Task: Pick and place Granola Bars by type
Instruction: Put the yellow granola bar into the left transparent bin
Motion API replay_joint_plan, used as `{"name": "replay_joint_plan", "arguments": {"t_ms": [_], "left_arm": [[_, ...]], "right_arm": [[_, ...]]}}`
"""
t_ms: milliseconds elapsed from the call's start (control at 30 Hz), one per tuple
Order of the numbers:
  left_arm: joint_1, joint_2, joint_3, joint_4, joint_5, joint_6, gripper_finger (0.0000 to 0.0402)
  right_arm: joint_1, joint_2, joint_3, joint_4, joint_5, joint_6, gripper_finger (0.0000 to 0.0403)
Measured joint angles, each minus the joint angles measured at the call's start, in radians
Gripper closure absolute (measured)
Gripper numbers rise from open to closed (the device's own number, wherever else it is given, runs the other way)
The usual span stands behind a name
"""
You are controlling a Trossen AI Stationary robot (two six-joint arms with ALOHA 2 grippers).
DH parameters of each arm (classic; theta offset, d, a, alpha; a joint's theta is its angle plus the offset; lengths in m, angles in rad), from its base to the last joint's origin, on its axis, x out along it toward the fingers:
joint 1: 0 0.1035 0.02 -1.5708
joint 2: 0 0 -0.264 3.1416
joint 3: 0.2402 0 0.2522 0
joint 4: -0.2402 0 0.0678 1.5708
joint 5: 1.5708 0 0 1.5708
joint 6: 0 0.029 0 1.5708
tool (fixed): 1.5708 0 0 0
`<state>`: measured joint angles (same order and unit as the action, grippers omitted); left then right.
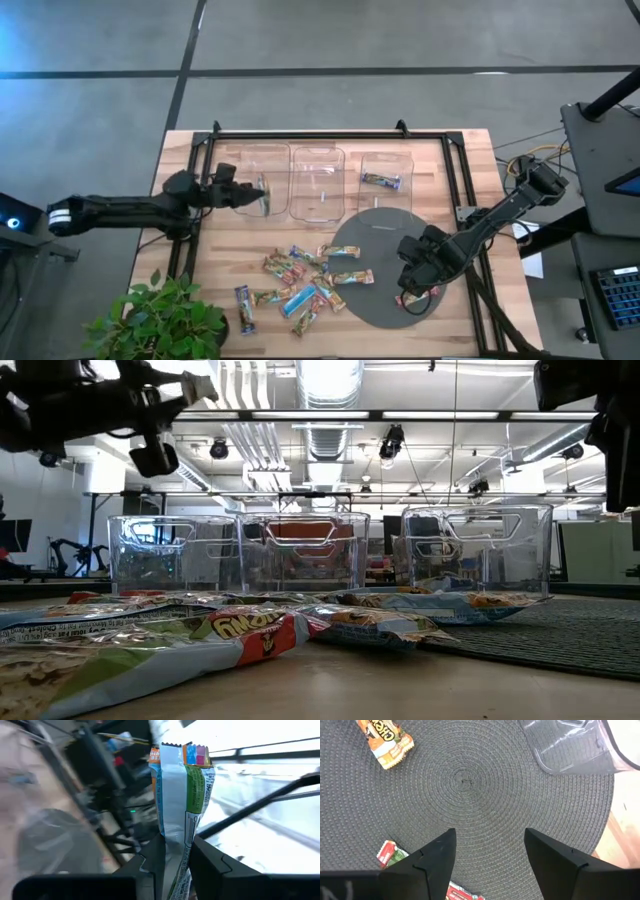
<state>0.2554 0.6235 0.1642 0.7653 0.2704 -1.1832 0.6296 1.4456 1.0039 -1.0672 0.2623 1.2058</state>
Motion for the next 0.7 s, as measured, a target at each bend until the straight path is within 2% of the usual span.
{"name": "replay_joint_plan", "arguments": {"t_ms": [167,233,300,400,500,567,700], "left_arm": [[-0.001,-0.001,-0.029,0.062,-0.022,-0.023,0.0342],[-0.001,-0.001,-0.033,0.031,-0.073,-0.023,0.0342],[0.000,-0.001,-0.030,-0.045,-0.174,-0.023,0.0342],[0.000,0.000,0.013,-0.282,-0.337,-0.023,0.0342],[0.000,0.005,0.117,-0.633,-0.465,-0.020,0.0345],[0.000,0.022,0.209,-0.851,-0.509,0.003,0.0347],[0.001,0.093,0.404,-1.197,-0.535,0.039,0.0348]], "right_arm": [[0.000,0.000,0.000,0.000,0.000,-0.004,0.0177],[0.000,0.000,0.000,0.000,0.000,-0.003,0.0177],[0.000,0.000,0.000,0.000,0.000,-0.002,0.0177],[-0.002,0.000,0.000,0.001,-0.002,-0.001,0.0177],[-0.004,0.000,-0.001,0.001,-0.011,0.006,0.0177],[-0.005,0.000,-0.001,0.001,-0.025,0.013,0.0177],[-0.006,0.000,-0.001,0.001,-0.028,0.018,0.0177]]}}
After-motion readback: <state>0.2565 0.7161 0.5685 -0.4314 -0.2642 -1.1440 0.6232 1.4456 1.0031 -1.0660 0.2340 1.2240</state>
